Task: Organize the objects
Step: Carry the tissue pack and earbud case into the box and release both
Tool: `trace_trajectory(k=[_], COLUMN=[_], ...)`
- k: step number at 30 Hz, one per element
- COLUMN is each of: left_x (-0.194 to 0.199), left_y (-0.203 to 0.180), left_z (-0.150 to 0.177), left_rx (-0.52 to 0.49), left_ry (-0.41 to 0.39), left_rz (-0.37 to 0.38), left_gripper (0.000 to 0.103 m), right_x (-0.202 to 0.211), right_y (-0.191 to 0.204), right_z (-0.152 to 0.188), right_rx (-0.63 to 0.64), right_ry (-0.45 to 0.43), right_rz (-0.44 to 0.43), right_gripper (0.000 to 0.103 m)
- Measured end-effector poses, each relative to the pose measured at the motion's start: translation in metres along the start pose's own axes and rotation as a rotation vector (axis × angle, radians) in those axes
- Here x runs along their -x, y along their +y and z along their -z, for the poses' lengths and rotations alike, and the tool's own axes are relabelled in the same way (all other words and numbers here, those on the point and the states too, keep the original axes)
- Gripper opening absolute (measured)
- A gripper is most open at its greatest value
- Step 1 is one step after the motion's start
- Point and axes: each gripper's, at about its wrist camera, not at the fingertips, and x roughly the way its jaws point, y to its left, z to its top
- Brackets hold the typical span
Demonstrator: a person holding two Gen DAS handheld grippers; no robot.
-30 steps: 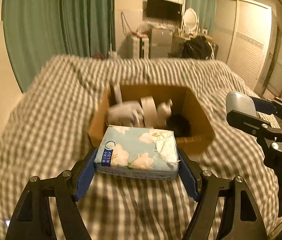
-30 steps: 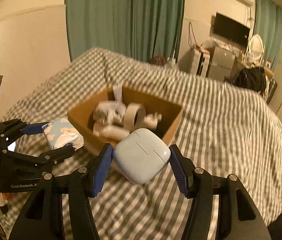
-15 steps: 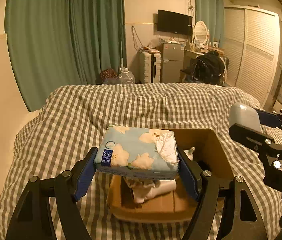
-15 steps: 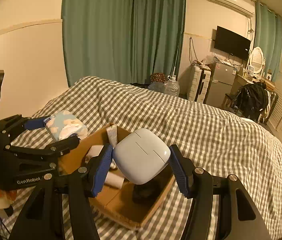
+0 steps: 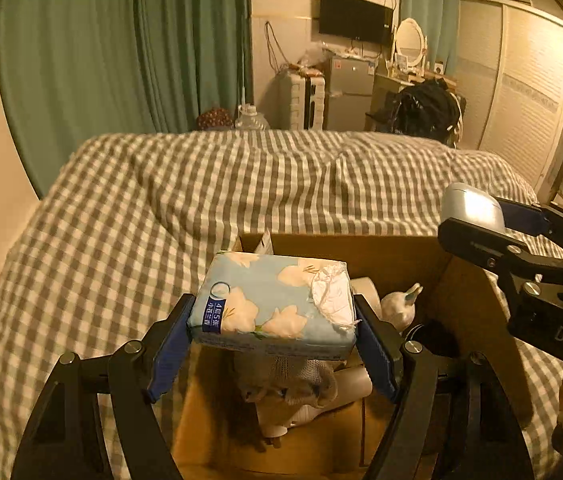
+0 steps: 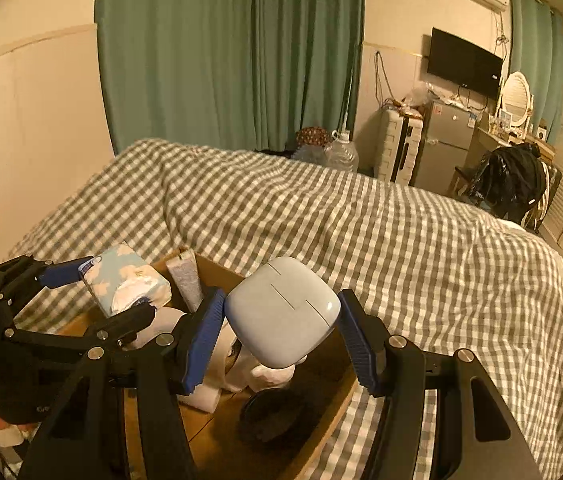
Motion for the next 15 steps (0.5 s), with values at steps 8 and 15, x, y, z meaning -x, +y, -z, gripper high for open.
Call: trace_trajectory(k=[8, 15], left_x=[-0.016, -0.019], left_y=[-0.006, -0.005], left_z=[0.013, 0.014], left_rx=[-0.056, -0.047], left_ry=[0.005, 0.032], left_rz=[-0.020, 0.009], left_gripper=[0.077, 0.081], right_x=[-0.032, -0.043], right_y=[-0.004, -0.010], right_z=[0.011, 0.018], right_rx=[-0.009, -0.032], right_ry=[0.054, 0.077], right_rz=[-0.014, -0.030], right_gripper=[0.058, 0.060])
